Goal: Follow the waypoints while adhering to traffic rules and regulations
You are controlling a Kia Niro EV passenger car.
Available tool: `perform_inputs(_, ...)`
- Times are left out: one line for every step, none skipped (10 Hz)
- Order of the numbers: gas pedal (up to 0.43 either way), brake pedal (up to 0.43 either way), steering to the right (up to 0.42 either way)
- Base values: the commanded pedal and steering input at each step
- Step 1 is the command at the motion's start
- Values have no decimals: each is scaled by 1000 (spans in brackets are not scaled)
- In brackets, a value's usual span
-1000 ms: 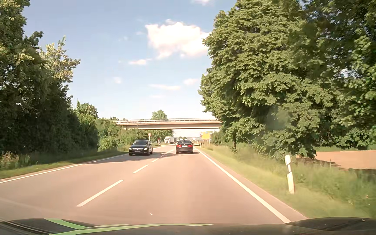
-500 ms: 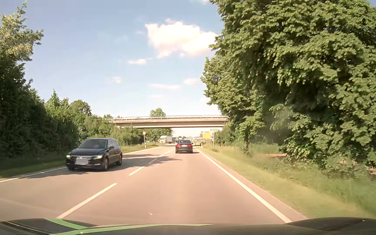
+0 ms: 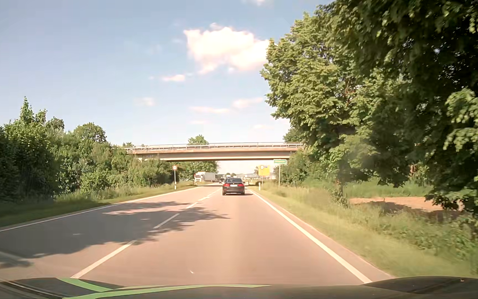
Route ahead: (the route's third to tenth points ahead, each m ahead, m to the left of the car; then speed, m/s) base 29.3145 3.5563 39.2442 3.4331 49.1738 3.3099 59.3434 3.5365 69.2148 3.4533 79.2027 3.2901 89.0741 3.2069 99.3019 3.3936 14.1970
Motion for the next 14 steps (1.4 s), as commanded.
perform_inputs(59,0,0)
perform_inputs(59,0,-1)
perform_inputs(47,0,-1)
perform_inputs(47,0,-1)
perform_inputs(47,0,-2)
perform_inputs(47,0,-3)
perform_inputs(47,0,-3)
perform_inputs(47,0,-4)
perform_inputs(47,0,-4)
perform_inputs(47,0,-3)
perform_inputs(47,0,-3)
perform_inputs(47,0,-2)
perform_inputs(47,0,-2)
perform_inputs(47,0,-2)
